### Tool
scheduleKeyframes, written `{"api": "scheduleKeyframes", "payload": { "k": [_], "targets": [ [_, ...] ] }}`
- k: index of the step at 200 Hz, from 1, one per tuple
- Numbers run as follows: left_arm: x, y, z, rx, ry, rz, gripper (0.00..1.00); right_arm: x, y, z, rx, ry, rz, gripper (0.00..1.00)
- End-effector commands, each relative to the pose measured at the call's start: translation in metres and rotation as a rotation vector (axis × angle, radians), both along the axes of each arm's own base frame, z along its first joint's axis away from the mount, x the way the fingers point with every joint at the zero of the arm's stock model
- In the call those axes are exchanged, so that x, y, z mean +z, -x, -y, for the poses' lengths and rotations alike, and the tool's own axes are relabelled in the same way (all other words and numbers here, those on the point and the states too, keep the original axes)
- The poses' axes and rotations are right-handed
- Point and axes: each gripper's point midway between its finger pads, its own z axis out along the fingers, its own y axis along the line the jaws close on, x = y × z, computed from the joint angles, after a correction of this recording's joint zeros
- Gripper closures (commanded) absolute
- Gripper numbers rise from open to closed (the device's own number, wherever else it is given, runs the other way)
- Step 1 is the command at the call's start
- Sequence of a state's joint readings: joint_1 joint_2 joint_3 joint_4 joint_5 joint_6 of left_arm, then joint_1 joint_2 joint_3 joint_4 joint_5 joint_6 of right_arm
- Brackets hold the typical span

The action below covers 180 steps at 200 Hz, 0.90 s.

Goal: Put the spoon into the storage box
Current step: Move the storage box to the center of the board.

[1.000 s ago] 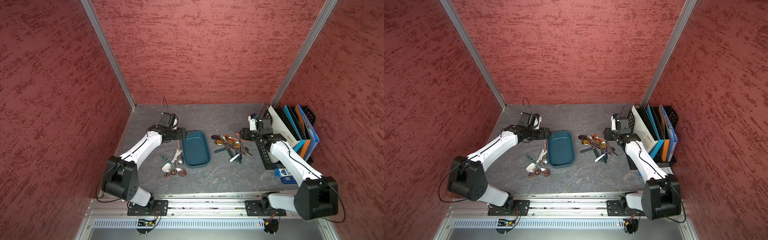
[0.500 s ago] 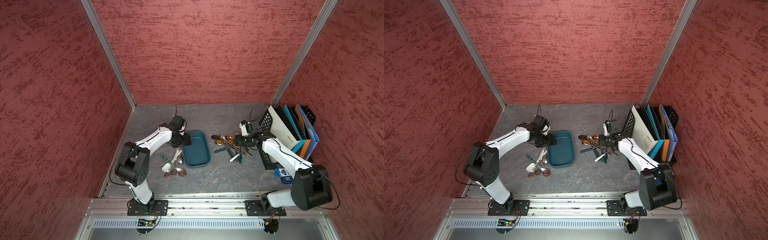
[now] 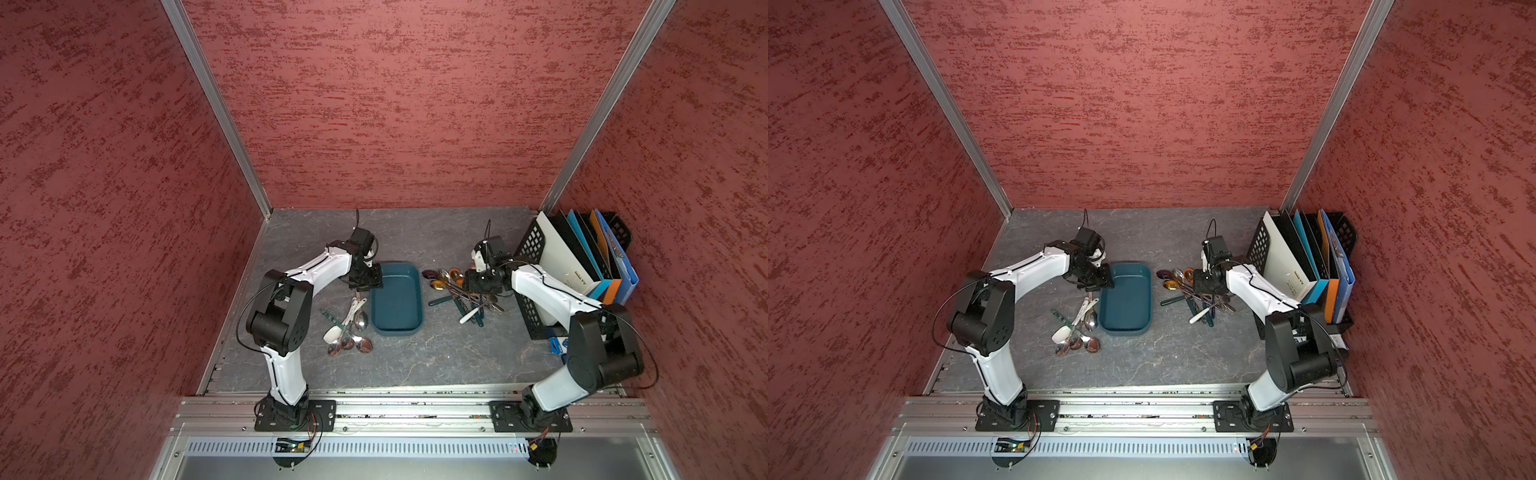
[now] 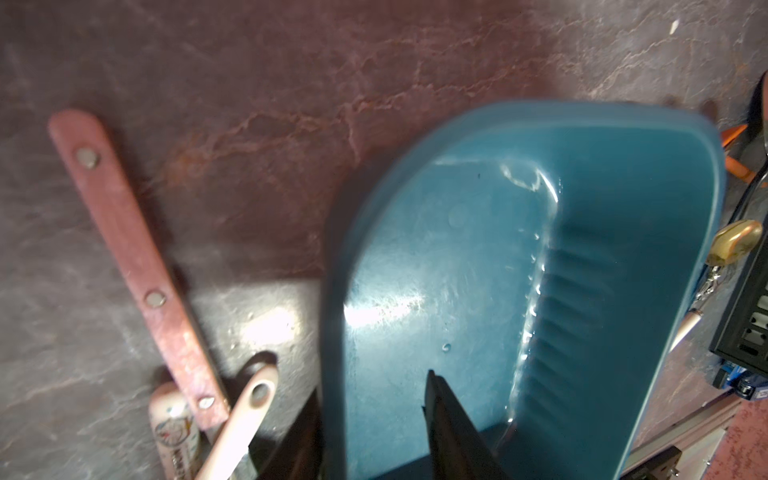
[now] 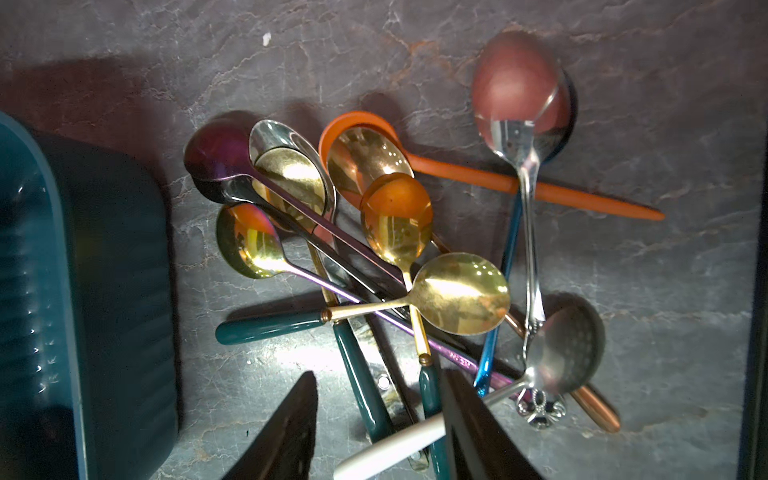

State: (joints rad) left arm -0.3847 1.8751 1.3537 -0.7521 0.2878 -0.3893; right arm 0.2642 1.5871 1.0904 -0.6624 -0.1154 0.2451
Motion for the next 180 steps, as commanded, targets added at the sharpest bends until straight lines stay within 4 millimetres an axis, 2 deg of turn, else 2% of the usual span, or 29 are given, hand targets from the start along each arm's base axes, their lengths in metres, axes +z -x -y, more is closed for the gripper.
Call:
{"api": "scheduleKeyframes", "payload": {
  "k": [1,47,86,124,138,180],
  "targets": [
    [0.006,-0.015,0.005,0.007,0.033,0.011,0.66,0.003,0.0,0.003,-0.017,0.031,-0.032,0.49],
    [0.005,-0.04,0.005,0.057,0.066,-0.001,0.77,-0.001,-0.005,0.01,0.002,0.107,-0.087,0.49],
    [0.001,-0.054,0.005,0.092,0.074,-0.013,0.85,-0.002,-0.004,0.004,-0.004,0.078,-0.144,0.51],
    [0.0,-0.065,-0.005,0.149,0.081,-0.01,0.89,-0.007,0.008,0.004,-0.065,0.057,-0.207,0.52],
    [0.005,-0.072,-0.005,0.151,0.103,0.008,0.9,-0.007,0.01,0.003,-0.081,0.049,-0.22,0.53],
    [0.014,-0.08,-0.002,0.028,0.09,0.031,0.87,-0.01,0.016,-0.004,-0.137,0.023,-0.256,0.54]
  ]
}}
